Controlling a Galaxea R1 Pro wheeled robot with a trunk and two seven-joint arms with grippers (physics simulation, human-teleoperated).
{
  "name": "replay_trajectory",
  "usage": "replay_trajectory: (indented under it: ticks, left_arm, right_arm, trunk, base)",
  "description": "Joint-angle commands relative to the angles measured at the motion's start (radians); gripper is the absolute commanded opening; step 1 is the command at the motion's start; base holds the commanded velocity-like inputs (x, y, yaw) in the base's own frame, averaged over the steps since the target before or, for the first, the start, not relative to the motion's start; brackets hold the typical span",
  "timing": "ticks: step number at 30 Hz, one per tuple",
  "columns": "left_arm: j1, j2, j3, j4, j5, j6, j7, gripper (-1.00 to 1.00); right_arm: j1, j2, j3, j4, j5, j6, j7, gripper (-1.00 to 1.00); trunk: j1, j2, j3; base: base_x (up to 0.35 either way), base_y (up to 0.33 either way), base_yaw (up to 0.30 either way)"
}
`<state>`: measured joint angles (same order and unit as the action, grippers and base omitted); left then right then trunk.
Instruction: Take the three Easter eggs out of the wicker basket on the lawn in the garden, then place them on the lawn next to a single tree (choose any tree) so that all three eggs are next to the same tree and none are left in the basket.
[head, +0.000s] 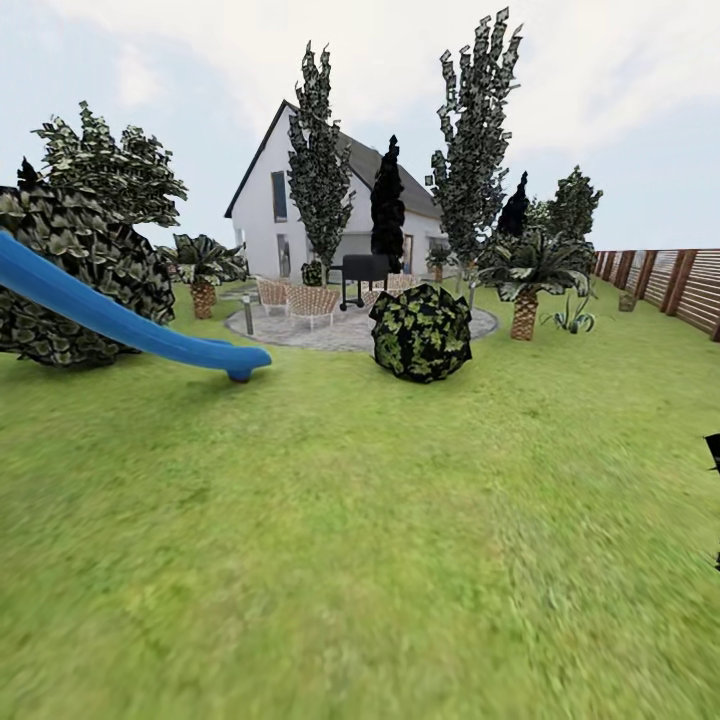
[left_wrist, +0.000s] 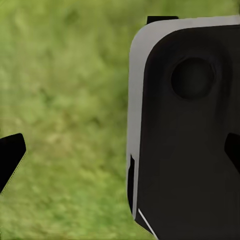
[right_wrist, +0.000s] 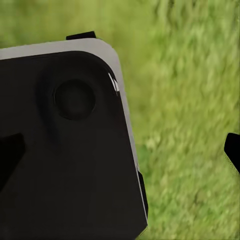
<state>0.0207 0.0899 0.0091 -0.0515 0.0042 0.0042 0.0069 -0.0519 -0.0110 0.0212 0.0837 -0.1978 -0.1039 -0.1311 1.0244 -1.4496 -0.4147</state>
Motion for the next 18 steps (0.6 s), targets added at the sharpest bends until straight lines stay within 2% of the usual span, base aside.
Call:
replay_trajectory:
  ticks: [1, 18]
  left_arm:
    - [0.001, 0.000, 0.001, -0.002, 0.000, 0.000, 0.001, 1.00]
    - [0.001, -0.001, 0.000, -0.002, 0.000, 0.000, 0.001, 1.00]
  right_arm:
    - [-0.002, 0.000, 0.002, 0.004, -0.009, -0.008, 0.001, 1.00]
    - [-0.002, 0.000, 0.002, 0.004, -0.012, -0.009, 0.001, 1.00]
  trunk:
    - [0.001, 0.000, -0.001]
    - [0.001, 0.000, -0.001]
  base:
    - [0.328, 0.000, 0.000]
    - [0.328, 0.000, 0.000]
